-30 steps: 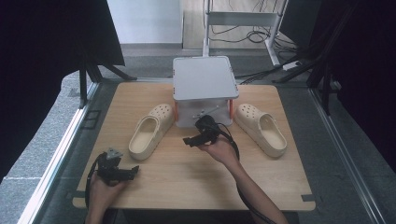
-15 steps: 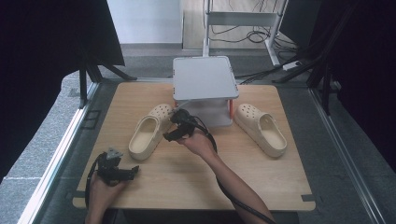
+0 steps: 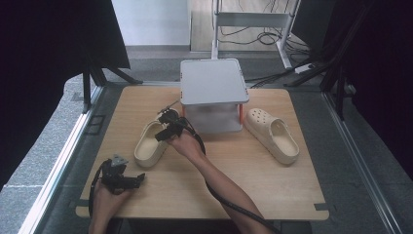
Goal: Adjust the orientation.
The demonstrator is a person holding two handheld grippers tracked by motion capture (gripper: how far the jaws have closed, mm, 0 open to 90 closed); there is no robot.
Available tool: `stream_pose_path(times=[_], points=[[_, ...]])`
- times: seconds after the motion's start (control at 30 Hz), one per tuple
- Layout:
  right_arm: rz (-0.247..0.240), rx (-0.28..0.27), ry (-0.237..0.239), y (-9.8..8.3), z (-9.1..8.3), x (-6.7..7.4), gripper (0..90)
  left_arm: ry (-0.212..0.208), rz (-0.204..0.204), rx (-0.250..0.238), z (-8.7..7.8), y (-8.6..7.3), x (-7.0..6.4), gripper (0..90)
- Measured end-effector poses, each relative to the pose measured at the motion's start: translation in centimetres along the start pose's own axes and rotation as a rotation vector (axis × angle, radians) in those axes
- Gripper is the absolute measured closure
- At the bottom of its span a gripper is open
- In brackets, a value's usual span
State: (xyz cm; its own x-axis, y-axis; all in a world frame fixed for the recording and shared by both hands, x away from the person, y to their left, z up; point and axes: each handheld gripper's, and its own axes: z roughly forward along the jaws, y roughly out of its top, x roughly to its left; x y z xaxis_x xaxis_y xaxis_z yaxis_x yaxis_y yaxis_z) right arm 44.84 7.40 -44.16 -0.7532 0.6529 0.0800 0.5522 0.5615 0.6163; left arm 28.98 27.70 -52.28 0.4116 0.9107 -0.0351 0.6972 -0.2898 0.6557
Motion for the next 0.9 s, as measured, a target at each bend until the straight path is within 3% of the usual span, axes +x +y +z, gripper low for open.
stream_pose_path(times=[0.17, 0.23, 0.3, 0.57, 0.7, 0.9], points=[[0.008, 0.028, -0.061, 0.7, 1.2, 0.1, 27.3, -0.001, 0.003, -0.001, 0.0, 0.0, 0.0, 0.0], [0.005, 0.035, -0.093, 0.8, 1.3, 0.0, 33.3, 0.000, 0.003, -0.001, 0.0, 0.0, 0.0, 0.0], [0.028, 0.038, -0.074, 0.6, 1.0, -0.4, 35.7, 0.000, 0.003, 0.000, 0.0, 0.0, 0.0, 0.0], [0.006, 0.076, -0.073, 0.1, -0.5, -0.9, 58.8, 0.000, 0.005, 0.000, 0.0, 0.0, 0.0, 0.0], [-0.006, 0.081, -0.127, -0.1, -1.3, -1.3, 73.7, -0.002, 0.002, 0.000, 0.0, 0.0, 0.0, 0.0], [-0.036, 0.078, -0.126, -0.3, -2.3, -1.6, 76.7, -0.001, 0.002, -0.001, 0.0, 0.0, 0.0, 0.0]])
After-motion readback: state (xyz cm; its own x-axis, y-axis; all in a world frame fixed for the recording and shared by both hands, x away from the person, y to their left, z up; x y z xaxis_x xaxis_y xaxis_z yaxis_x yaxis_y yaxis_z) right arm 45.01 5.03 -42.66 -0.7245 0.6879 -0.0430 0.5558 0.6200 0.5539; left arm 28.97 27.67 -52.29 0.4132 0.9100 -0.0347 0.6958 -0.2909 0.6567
